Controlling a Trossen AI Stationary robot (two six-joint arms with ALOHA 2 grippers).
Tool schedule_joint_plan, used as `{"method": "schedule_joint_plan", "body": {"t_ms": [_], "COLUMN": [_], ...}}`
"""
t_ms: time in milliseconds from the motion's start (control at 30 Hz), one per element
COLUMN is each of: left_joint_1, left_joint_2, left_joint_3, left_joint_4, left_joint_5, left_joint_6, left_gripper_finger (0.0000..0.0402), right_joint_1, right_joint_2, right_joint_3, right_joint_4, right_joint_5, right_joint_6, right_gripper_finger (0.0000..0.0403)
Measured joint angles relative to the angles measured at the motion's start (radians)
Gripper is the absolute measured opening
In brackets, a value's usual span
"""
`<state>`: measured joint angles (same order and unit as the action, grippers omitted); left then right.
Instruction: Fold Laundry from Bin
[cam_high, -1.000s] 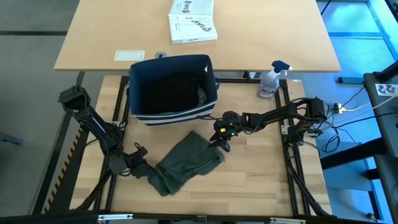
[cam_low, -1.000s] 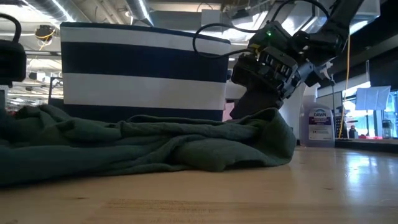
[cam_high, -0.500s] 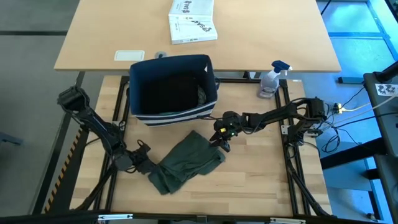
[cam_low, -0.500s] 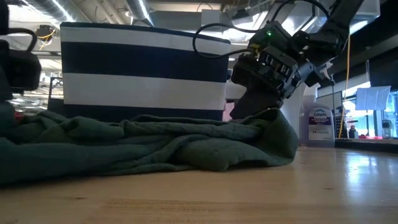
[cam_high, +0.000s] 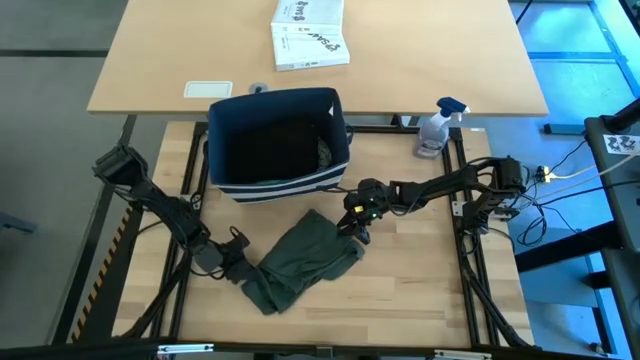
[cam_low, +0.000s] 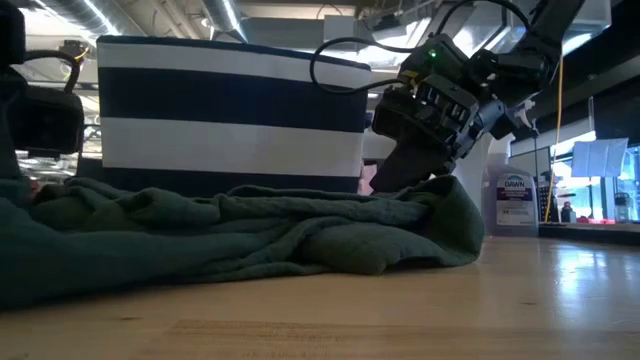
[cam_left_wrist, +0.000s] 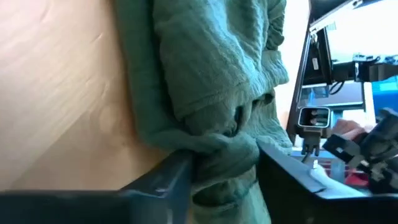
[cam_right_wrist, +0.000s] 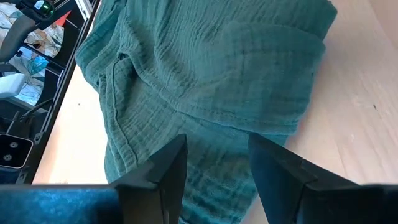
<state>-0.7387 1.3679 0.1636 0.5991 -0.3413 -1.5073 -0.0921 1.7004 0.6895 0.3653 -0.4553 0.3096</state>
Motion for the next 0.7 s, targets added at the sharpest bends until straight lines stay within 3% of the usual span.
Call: {"method": "schedule_joint_plan", "body": {"t_ms": [267, 500, 700], "left_joint_1": [0.001, 0.0, 0.006], "left_joint_2": [0.002, 0.004, 0.003], "left_joint_3": [0.012, 0.032, 0.035], "left_joint_4": [-0.011, -0.014, -0.017], "left_joint_5": [0.015, 0.127, 0.136], "left_joint_6": [0.105, 0.18, 0.208], "left_gripper_finger": [0.0012, 0.0003, 0.0002], "right_joint_1": [0.0, -0.022, -0.042], "right_joint_2": [-0.004, -0.004, 0.066], "right_joint_3": [0.0, 0.0, -0.001], "right_joint_4": [0.0, -0.036, -0.017], "right_joint_5": [0.0, -0.011, -0.143], "right_joint_6": [0.014, 0.158, 0.263], "right_gripper_finger": [0.017, 0.017, 0.0189]}}
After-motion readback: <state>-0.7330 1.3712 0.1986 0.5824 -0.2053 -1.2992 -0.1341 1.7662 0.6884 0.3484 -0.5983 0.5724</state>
